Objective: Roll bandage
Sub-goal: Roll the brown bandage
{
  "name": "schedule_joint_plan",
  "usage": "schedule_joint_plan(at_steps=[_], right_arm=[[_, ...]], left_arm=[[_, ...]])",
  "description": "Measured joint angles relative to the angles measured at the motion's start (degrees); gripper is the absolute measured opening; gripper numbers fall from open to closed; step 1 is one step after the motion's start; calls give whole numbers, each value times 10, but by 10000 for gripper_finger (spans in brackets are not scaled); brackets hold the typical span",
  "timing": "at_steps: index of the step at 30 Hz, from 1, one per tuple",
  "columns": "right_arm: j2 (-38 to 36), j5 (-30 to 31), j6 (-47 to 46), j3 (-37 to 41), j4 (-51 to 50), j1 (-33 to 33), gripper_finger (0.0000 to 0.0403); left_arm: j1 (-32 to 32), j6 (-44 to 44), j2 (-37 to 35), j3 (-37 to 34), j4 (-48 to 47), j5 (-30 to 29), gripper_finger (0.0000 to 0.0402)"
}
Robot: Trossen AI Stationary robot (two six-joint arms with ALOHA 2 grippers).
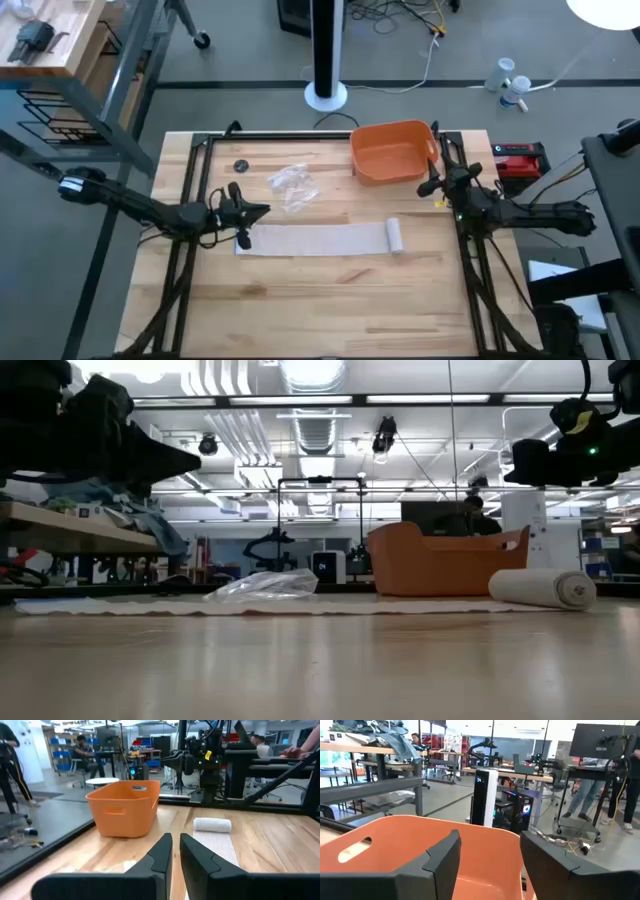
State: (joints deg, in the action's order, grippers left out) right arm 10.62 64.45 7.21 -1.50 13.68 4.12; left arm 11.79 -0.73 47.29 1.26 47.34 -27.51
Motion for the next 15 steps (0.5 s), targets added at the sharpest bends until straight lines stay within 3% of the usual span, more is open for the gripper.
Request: schedule_joint_plan(at_steps=[4, 10, 15], right_arm=[[5, 0, -9, 0, -11, 0, 199], [24, -4, -91, 0, -103, -2, 199], [35, 0, -78, 0, -86, -2, 199]], left_arm=[[0, -42, 10, 0, -23, 0, 27], [0, -77, 34, 0, -28, 0, 27], [0, -77, 40, 0, -28, 0, 27]])
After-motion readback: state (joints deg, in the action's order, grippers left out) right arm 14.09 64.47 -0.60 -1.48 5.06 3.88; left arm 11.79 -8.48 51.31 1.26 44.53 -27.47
